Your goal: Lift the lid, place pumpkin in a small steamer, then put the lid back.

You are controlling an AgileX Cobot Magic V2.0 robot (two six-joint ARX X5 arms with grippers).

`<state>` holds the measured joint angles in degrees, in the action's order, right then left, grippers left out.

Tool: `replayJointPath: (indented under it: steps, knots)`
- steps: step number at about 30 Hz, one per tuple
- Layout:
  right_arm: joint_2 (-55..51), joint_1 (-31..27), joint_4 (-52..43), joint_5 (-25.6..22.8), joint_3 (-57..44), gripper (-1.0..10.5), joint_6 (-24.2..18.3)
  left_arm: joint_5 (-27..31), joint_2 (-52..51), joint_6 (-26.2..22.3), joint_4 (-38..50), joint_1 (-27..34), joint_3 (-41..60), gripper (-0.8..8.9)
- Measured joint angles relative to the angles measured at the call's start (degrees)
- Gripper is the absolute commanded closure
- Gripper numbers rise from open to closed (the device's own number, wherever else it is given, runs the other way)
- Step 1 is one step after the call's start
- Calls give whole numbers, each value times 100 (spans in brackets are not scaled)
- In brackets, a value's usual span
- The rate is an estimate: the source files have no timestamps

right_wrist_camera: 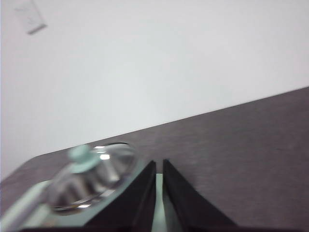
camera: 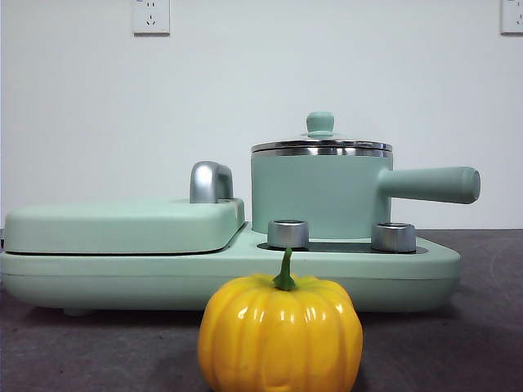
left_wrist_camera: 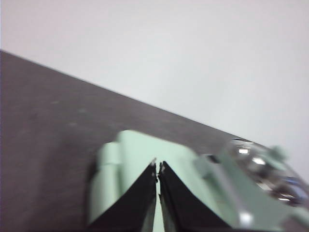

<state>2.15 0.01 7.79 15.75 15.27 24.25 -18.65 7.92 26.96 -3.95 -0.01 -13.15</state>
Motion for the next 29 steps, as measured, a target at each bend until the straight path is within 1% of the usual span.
replayJointPath:
  steps: [2, 7, 11, 19, 22, 25, 29]
  knots:
    - [170, 0, 343, 262, 378, 925, 13, -238, 227, 39, -7, -46, -271, 787]
    - [776, 0, 1239, 1141, 1272, 925, -66, -737, 780, 96, 0, -175, -955, 786]
    - [1270, 0, 1617, 1617, 1871, 925, -407, -1156, 1176, 98, -4, -251, -1445, 786]
    - [2411, 0, 2492, 2459, 2944, 925, -1187, -2417, 2238, 111, -15, -365, -2485, 784]
    - [2776, 0, 2675, 2750, 3233, 925, -1362, -2531, 2684, 111, -116, -459, -2861, 784]
    - [3021, 0, 2673, 2905, 3429, 925, -1451, -2542, 3104, 74, -323, -568, -3230, 784]
    - [3095, 0, 2675, 2909, 3484, 925, -1519, -2546, 3569, -243, -719, -715, -3580, 781]
